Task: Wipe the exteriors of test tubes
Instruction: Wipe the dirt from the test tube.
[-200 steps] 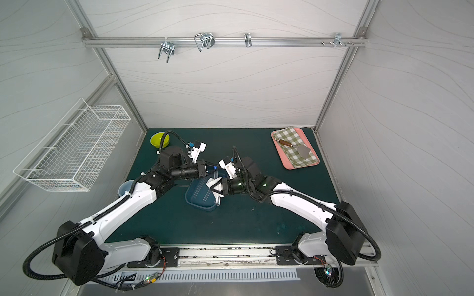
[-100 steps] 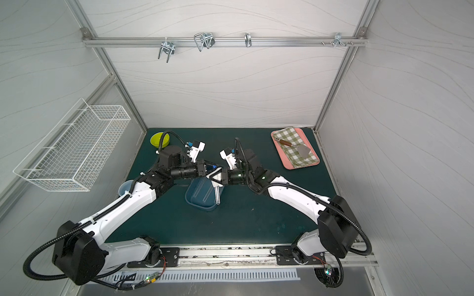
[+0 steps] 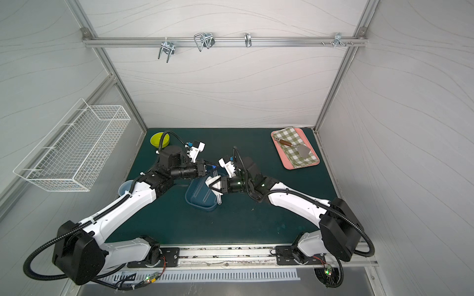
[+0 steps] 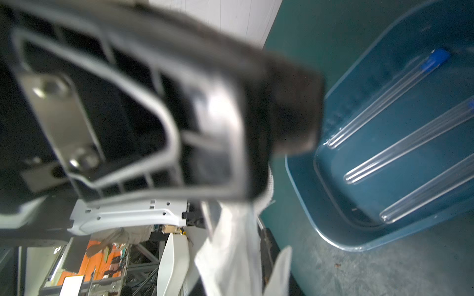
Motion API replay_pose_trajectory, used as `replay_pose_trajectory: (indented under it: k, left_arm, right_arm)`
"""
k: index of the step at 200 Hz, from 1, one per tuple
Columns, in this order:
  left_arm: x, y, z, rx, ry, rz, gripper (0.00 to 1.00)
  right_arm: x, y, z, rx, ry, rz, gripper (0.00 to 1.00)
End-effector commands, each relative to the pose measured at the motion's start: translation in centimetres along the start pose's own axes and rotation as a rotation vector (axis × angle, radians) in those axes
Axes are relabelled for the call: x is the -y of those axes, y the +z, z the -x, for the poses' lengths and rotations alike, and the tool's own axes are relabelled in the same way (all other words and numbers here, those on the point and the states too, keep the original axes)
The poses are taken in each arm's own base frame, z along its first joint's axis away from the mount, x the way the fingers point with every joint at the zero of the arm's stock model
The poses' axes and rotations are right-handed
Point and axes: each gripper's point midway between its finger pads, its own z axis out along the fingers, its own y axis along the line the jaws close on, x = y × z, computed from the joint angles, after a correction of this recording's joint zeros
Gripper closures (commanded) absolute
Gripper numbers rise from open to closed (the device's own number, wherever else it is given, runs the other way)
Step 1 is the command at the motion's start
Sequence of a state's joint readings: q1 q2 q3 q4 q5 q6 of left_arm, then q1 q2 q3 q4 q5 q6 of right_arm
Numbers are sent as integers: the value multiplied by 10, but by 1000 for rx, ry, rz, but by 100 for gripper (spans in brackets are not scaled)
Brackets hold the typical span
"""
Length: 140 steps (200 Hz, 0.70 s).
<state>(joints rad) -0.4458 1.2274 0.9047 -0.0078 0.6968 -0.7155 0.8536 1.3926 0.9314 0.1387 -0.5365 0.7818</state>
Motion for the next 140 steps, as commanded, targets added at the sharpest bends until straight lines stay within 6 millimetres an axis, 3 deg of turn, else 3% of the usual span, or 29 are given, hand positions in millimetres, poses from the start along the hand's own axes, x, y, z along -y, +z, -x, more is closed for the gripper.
replay_pose_trajectory:
  k: [1, 34, 106, 140]
  left_arm:
    - [24, -7, 14, 41, 43, -67, 89]
    - [24, -8, 15, 47, 39, -67, 89]
    - [15, -8, 19, 55, 8, -54, 89]
    - [16, -8, 20, 58, 9, -58, 89]
  right_arm:
    - [2, -1, 22, 30, -29, -4, 76]
    - [3, 0, 29, 48, -18, 29, 77]
    - [7, -11, -27, 33, 59, 13, 77]
    - [15, -13, -29, 40, 61, -9, 77]
